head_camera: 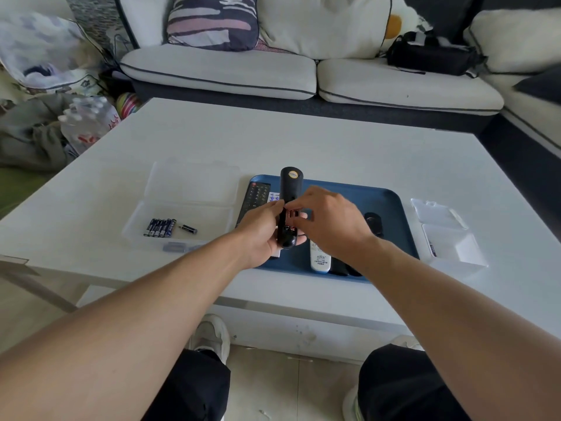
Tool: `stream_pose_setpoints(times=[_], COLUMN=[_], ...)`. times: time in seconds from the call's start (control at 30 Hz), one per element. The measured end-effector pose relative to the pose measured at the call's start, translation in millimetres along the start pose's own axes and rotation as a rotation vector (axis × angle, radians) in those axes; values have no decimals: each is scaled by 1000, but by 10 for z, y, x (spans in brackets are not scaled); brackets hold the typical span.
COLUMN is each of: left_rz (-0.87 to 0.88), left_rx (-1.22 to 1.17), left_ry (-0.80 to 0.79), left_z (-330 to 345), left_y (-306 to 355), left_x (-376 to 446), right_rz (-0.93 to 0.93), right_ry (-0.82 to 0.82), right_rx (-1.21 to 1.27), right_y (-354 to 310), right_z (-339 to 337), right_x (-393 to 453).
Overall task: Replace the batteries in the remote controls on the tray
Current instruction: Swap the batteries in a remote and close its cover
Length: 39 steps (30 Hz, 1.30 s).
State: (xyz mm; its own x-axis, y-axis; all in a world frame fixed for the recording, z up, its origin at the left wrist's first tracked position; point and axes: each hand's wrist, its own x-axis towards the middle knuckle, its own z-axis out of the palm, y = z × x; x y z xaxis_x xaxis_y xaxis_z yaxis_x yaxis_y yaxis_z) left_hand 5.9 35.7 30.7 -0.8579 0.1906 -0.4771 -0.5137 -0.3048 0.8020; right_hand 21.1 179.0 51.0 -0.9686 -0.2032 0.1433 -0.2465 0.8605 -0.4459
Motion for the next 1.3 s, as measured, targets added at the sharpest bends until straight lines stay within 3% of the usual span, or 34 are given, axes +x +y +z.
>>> stream_pose_setpoints(times=[0.2,0.73,0.87,1.0,1.2,1.3], left_rz=[22,28,51,83,104,114], left_rx=[-71,38,42,86,162,137], left_ry=[34,-30,-27,-10,6,16], left_z=[-21,5,23,42,32,40], left_y=[47,30,27,23,-16,1], left_x=[-25,-77,-45,-66,-43,-67], right_rz=[8,74,181,428,641,639], right_ry=[-17,-53,-23,38,-86,-168], right_rx=[7,155,279,544,986,1013], right_y=[-49,-26,-33,-28,-24,-42], right_z=[23,-3,19,37,-13,-79], right_x=[22,149,118,132,78,63])
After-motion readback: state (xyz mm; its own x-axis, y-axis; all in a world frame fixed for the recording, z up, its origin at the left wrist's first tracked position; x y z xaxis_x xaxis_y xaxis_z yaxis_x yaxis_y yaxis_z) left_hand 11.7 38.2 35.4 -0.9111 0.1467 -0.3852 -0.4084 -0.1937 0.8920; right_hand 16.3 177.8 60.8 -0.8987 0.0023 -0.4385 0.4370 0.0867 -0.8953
